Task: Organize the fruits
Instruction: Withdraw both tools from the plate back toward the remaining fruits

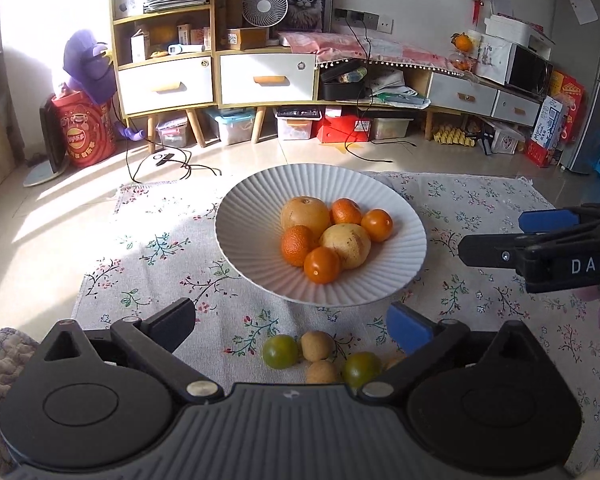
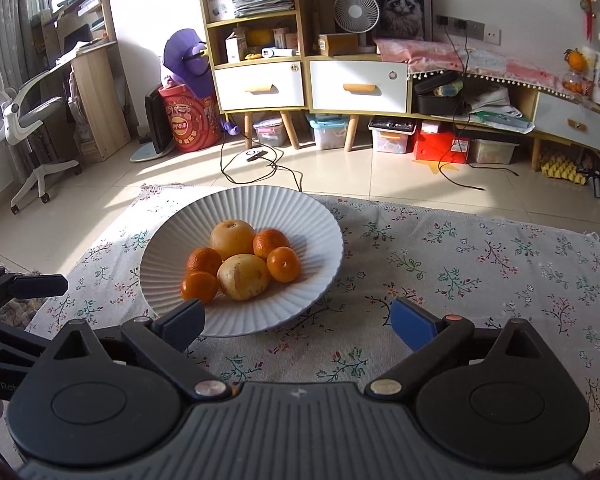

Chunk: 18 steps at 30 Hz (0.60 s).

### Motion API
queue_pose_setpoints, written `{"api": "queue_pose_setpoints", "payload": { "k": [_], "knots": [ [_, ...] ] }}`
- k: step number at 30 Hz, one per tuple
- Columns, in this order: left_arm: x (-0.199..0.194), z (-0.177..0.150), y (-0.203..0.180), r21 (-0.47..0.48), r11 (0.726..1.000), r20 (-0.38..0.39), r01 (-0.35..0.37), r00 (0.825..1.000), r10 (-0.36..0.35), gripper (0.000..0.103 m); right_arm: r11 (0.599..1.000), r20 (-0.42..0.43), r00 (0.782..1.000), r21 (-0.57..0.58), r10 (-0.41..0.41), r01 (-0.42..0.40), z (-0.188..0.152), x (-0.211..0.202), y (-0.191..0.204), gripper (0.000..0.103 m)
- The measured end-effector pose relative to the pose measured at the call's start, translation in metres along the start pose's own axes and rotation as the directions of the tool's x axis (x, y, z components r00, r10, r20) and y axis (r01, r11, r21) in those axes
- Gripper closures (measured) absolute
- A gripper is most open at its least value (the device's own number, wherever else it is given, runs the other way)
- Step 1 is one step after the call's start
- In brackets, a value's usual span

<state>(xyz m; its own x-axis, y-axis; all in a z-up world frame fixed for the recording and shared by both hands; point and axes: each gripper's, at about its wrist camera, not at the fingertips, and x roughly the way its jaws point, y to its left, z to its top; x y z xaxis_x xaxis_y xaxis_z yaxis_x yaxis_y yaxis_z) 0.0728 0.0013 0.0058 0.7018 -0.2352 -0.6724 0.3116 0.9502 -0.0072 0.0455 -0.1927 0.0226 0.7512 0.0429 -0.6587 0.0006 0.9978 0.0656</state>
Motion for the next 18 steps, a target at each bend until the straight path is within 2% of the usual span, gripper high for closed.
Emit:
{"api": "queue_pose_setpoints", "payload": {
  "k": [4, 11, 18],
  "knots": [
    [0.000, -0.009, 0.004, -0.001, 1.000, -0.024, -0.029, 0.999, 0.029, 0.011, 1.000, -0.003, 1.000, 0.004, -0.004, 0.004, -0.005, -0.003, 0.001, 0.001],
    [0.010, -0.028, 0.010, -0.055, 0.998, -0.096, -0.029, 0.995, 0.024, 0.011, 0.999, -0.035, 0.999, -0.023, -0.023, 0.022, -0.022, -0.004, 0.008, 0.001],
    [0.010, -0.041, 0.009, -0.042, 0.999, -0.102, -0.031, 0.994, 0.027, 0.011, 0.999, -0.083, 0.996, -0.049, -0.019, 0.015, -0.041, -0.001, 0.015, 0.001]
  ]
}}
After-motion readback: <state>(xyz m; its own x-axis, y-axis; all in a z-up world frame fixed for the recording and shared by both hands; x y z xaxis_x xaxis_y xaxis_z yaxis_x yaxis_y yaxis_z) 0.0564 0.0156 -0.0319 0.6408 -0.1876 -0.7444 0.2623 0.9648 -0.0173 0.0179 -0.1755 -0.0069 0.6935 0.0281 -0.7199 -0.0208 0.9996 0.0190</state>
